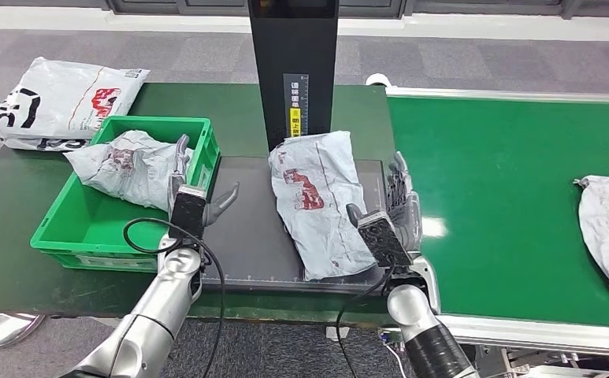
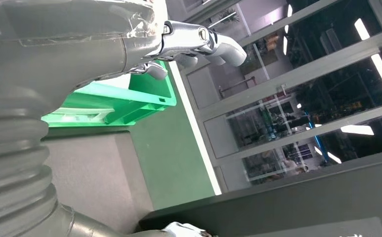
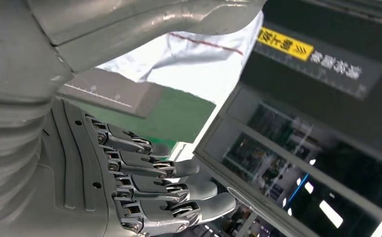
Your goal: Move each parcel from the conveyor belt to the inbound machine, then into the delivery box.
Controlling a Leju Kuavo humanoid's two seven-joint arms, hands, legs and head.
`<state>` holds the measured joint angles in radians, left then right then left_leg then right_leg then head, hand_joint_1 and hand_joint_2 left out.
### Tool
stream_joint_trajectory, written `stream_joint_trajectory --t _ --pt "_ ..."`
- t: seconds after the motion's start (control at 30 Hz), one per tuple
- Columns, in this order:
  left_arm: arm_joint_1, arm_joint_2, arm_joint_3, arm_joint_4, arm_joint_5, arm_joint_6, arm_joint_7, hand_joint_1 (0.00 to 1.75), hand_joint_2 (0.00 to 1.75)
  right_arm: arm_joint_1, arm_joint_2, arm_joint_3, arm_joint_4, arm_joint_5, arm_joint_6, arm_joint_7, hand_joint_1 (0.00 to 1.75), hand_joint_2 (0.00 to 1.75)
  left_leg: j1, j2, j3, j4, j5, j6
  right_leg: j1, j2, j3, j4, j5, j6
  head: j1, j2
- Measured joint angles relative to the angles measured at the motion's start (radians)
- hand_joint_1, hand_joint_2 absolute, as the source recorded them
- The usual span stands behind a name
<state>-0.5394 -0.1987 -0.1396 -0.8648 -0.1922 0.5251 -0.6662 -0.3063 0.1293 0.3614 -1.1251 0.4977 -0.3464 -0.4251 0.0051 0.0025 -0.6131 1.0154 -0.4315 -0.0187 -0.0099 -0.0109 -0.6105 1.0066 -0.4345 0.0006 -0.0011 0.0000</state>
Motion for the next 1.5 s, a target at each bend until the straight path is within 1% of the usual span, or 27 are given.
stream_joint_trajectory --t 0.17,0.23,0.3,0.4,0.5,0.57,0.63,0.73,0.83,0.93,1.07,1.3,1.43,1.5 --pt "0.001 -0.004 0.0 -0.006 -0.001 -0.001 -0.001 0.0 1.75 0.006 0.005 -0.018 -0.012 -0.018 0.004 -0.01 0.0 1.75 0.0 0.0 0.0 0.0 0.0 0.0 0.0 0.0 0.0 0.0 0.0 0.0 0.0 0.0" --pt "0.001 -0.005 0.0 -0.007 -0.007 -0.011 -0.002 0.0 1.75 0.006 0.006 -0.025 -0.012 -0.065 0.022 -0.03 0.0 1.75 0.0 0.0 0.0 0.0 0.0 0.0 0.0 0.0 0.0 0.0 0.0 0.0 0.0 0.0" --pt "0.001 -0.007 -0.001 -0.007 -0.017 -0.034 -0.002 0.0 1.75 0.006 0.009 -0.036 -0.012 -0.146 0.057 -0.058 0.0 1.75 0.0 0.0 0.0 0.0 0.0 0.0 0.0 0.0 0.0 0.0 0.0 0.0 0.0 0.0" --pt "0.002 -0.008 -0.012 -0.007 -0.057 -0.113 0.006 0.0 1.75 0.004 0.012 -0.071 -0.006 -0.276 0.1 -0.09 0.0 1.75 0.0 0.0 0.0 0.0 0.0 0.0 0.0 0.0 0.0 0.0 0.0 0.0 0.0 0.0" --pt "0.003 -0.004 -0.05 0.004 -0.134 -0.228 0.034 0.0 1.75 -0.014 0.012 -0.112 0.028 -0.335 0.084 -0.102 0.0 1.75 -0.001 0.0 0.0 0.0 0.0 0.0 -0.001 0.0 0.0 0.0 0.0 0.0 0.0 0.0" --pt "0.0 -0.002 -0.088 0.029 -0.195 -0.287 0.055 0.0 1.75 -0.04 0.012 -0.136 0.071 -0.34 0.055 -0.104 0.0 1.75 -0.002 0.0 0.0 0.0 0.0 0.0 -0.001 0.0 0.0 0.0 0.0 0.001 0.0 0.0" --pt "-0.008 -0.003 -0.13 0.068 -0.254 -0.323 0.072 0.0 1.75 -0.067 0.012 -0.153 0.12 -0.338 0.031 -0.107 0.0 1.75 -0.002 0.001 0.0 0.0 0.0 0.0 -0.002 0.001 0.0 0.0 0.001 0.001 0.0 0.0" --pt "-0.027 -0.012 -0.189 0.139 -0.341 -0.353 0.106 0.0 1.75 -0.096 0.012 -0.171 0.181 -0.329 -0.002 -0.114 0.0 1.75 -0.002 0.001 0.0 0.001 0.0 0.001 -0.002 0.001 -0.001 0.0 0.001 0.002 0.0 0.0" --pt "-0.057 -0.021 -0.258 0.223 -0.435 -0.384 0.148 0.0 1.75 -0.104 0.012 -0.18 0.218 -0.32 -0.02 -0.119 0.0 1.75 -0.002 0.0 0.0 0.0 0.0 0.001 -0.001 0.001 0.0 0.0 0.001 0.002 0.0 0.0" --pt "-0.074 -0.025 -0.307 0.285 -0.479 -0.4 0.162 0.0 1.75 -0.104 0.012 -0.184 0.236 -0.313 -0.022 -0.122 0.0 1.75 -0.002 0.001 0.0 0.0 0.0 0.001 -0.001 0.002 -0.001 0.0 0.001 0.002 0.0 0.0" --pt "-0.094 -0.027 -0.332 0.336 -0.486 -0.401 0.162 0.0 1.75 -0.105 0.012 -0.194 0.251 -0.31 -0.022 -0.122 0.0 1.75 -0.002 0.001 0.0 0.0 0.0 0.001 -0.001 0.002 -0.001 0.0 0.001 0.002 0.0 0.0" --pt "-0.111 -0.028 -0.345 0.371 -0.491 -0.403 0.165 0.0 1.75 -0.106 0.012 -0.198 0.262 -0.309 -0.022 -0.122 0.0 1.75 -0.002 0.001 0.0 0.0 0.001 0.001 -0.001 0.002 -0.001 0.0 0.001 0.002 0.0 0.0" --pt "-0.119 -0.028 -0.355 0.385 -0.533 -0.413 0.2 0.0 1.75 -0.106 0.012 -0.199 0.264 -0.309 -0.021 -0.12 0.0 1.75 -0.002 0.001 0.0 0.0 0.001 0.001 -0.002 0.002 0.0 0.0 0.002 0.002 0.0 0.0" --pt "-0.132 -0.028 -0.362 0.399 -0.556 -0.433 0.226 0.88 1.75 -0.106 0.012 -0.199 0.264 -0.308 -0.021 -0.119 0.0 1.75 -0.002 0.001 0.0 0.0 0.001 0.001 -0.001 0.001 0.0 0.0 0.002 0.002 0.0 0.0"
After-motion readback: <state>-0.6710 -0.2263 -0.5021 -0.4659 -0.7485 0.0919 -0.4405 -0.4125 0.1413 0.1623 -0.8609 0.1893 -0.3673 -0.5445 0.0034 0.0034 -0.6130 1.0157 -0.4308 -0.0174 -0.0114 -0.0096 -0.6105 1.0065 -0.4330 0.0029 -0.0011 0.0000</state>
